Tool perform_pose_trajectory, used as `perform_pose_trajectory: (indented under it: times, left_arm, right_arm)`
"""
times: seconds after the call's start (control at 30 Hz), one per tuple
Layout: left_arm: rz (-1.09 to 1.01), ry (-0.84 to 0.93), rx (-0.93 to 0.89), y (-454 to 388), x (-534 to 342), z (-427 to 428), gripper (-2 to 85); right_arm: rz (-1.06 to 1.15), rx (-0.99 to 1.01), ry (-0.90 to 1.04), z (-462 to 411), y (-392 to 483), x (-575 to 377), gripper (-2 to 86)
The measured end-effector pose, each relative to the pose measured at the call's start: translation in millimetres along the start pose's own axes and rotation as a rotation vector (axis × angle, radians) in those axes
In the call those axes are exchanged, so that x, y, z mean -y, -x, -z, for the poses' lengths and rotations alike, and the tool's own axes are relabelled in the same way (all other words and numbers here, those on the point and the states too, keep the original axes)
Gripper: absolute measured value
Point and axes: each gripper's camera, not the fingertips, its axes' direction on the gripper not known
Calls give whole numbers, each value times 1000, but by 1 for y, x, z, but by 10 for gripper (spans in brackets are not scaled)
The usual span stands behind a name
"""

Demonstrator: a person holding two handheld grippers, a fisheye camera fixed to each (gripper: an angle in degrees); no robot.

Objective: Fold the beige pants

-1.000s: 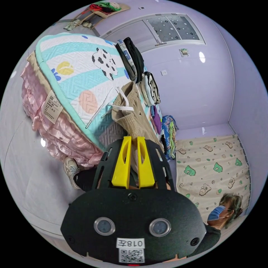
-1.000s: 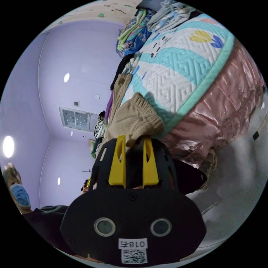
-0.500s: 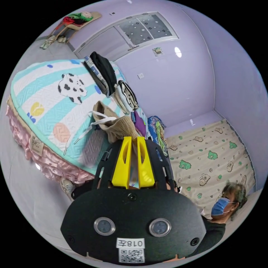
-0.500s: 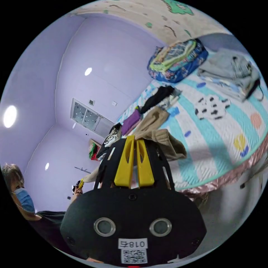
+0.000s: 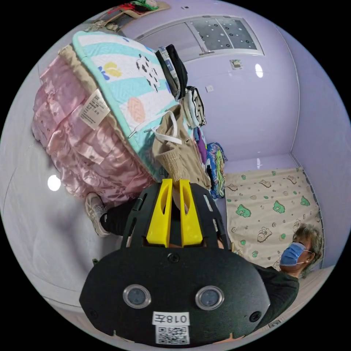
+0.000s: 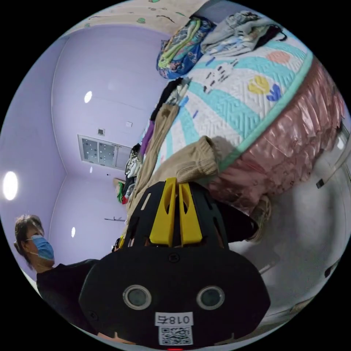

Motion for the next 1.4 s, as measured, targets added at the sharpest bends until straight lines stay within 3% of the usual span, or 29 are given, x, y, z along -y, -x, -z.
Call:
perform_pose_trajectory:
  times: [0.33,0.57,0.7,0.8,1.0,1.13,1.23,1.4]
  left_arm:
    - [-89,-141,-181,-63,75,-28,41]
    - [55,-219,-146,-74,182,-112,42]
    - [206,-241,-70,-55,215,-163,42]
    - [252,-282,-45,-49,224,-181,41]
    - [199,-298,-75,-68,245,-186,43]
    - [319,-324,-52,-63,261,-210,62]
    - [382,-353,-153,-62,257,-212,103]
    - [100,-179,-216,-128,242,-190,123]
  right_arm:
    - [196,117,-129,-59,119,119,-1]
    - [191,60,-143,-204,179,271,-1]
    - [92,-104,-85,-312,173,343,0]
    - [46,-117,-74,-359,168,367,1]
    - [55,-123,-62,-400,177,412,3]
    - [40,-193,-14,-432,180,432,15]
    - [36,-123,50,-430,175,442,60]
    - [144,-24,78,-376,179,425,105]
